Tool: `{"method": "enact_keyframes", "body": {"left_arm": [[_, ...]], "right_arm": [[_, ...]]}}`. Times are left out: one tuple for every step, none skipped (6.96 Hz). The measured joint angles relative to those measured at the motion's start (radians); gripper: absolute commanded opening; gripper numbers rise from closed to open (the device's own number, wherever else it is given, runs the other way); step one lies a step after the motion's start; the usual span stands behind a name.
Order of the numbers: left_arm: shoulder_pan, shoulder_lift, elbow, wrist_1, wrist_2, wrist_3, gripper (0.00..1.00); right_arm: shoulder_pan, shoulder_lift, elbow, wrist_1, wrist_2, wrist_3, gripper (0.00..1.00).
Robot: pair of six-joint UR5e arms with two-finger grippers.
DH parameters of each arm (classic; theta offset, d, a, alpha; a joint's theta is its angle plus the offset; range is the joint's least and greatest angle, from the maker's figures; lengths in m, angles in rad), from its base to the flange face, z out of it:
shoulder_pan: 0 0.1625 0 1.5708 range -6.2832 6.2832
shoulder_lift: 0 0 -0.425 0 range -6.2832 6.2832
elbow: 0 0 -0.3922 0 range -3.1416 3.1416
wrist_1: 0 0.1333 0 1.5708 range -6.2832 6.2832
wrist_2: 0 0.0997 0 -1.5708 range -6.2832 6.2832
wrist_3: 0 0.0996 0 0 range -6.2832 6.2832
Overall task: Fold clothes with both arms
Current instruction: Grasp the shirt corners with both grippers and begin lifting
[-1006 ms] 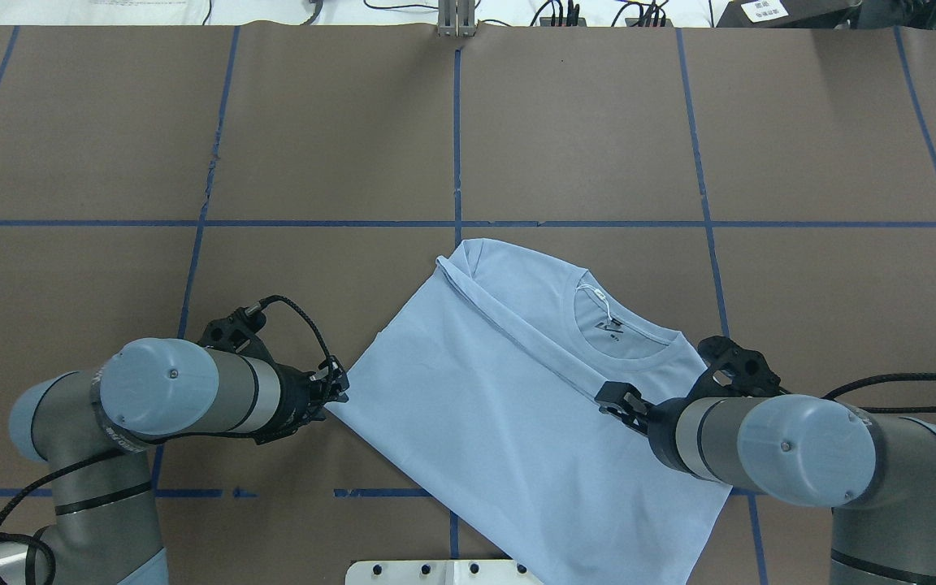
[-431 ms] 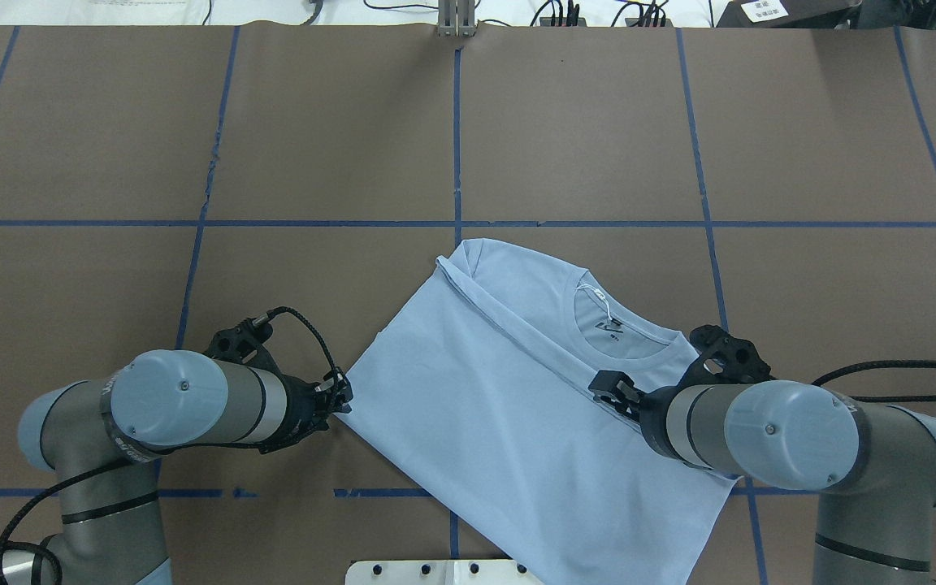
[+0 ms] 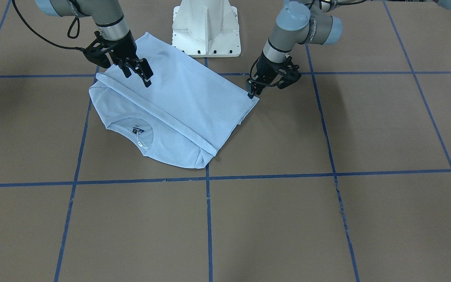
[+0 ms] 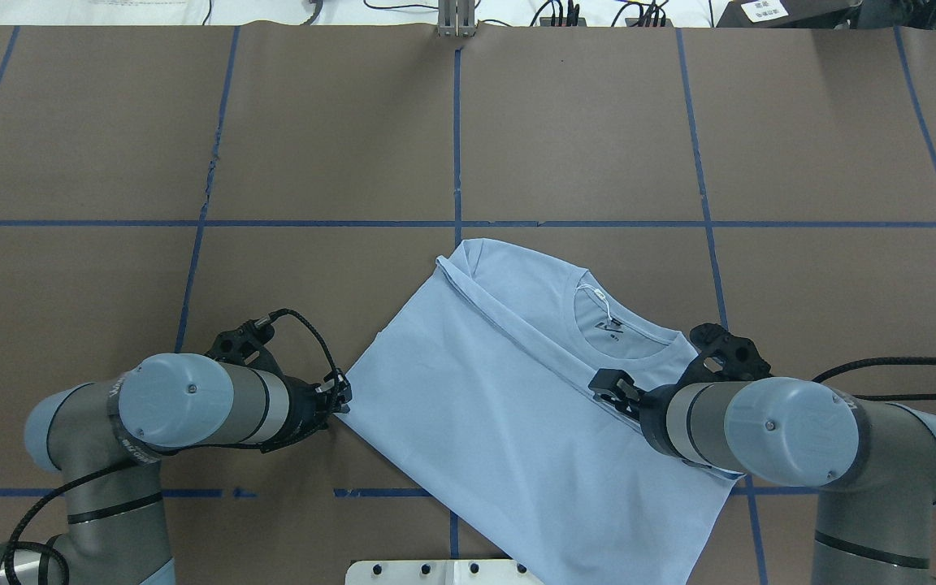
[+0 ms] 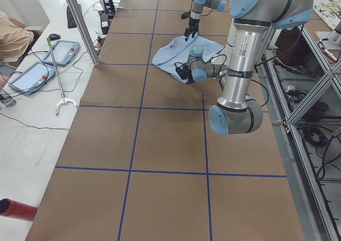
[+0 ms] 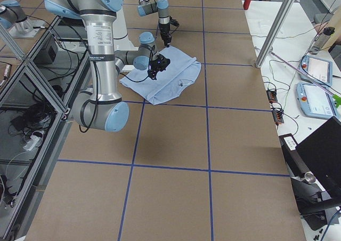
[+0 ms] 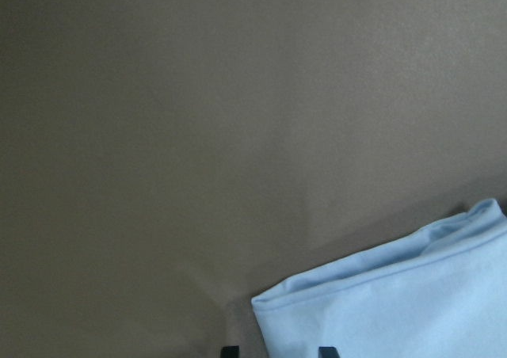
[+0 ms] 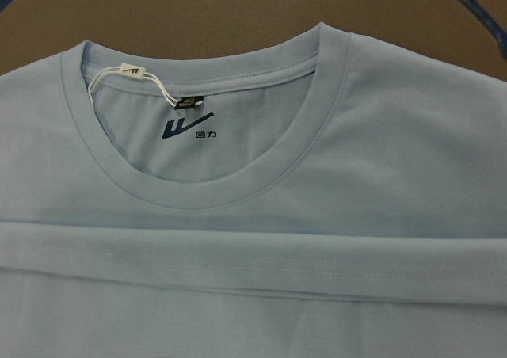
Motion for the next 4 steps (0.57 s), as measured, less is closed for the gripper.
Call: {"method": "enact_keyframes", "body": {"left_arm": [[0.000, -0.002, 0.006, -0.001, 0.000, 0.000, 0.21], [-0.001, -0.003, 0.010, 0.000, 0.001, 0.000, 0.00], [-0.003, -0.003, 0.011, 0.000, 0.001, 0.000, 0.00], [-0.007, -0.003, 0.011, 0.000, 0.004, 0.002, 0.00]], "right_arm": [[0.000, 0.000, 0.000, 0.000, 0.000, 0.000, 1.00], [-0.001, 0.000, 0.000, 0.000, 0.000, 0.000, 1.00], [-0.001, 0.000, 0.000, 0.000, 0.000, 0.000, 1.00], [-0.001, 0.000, 0.000, 0.000, 0.000, 0.000, 1.00]]}}
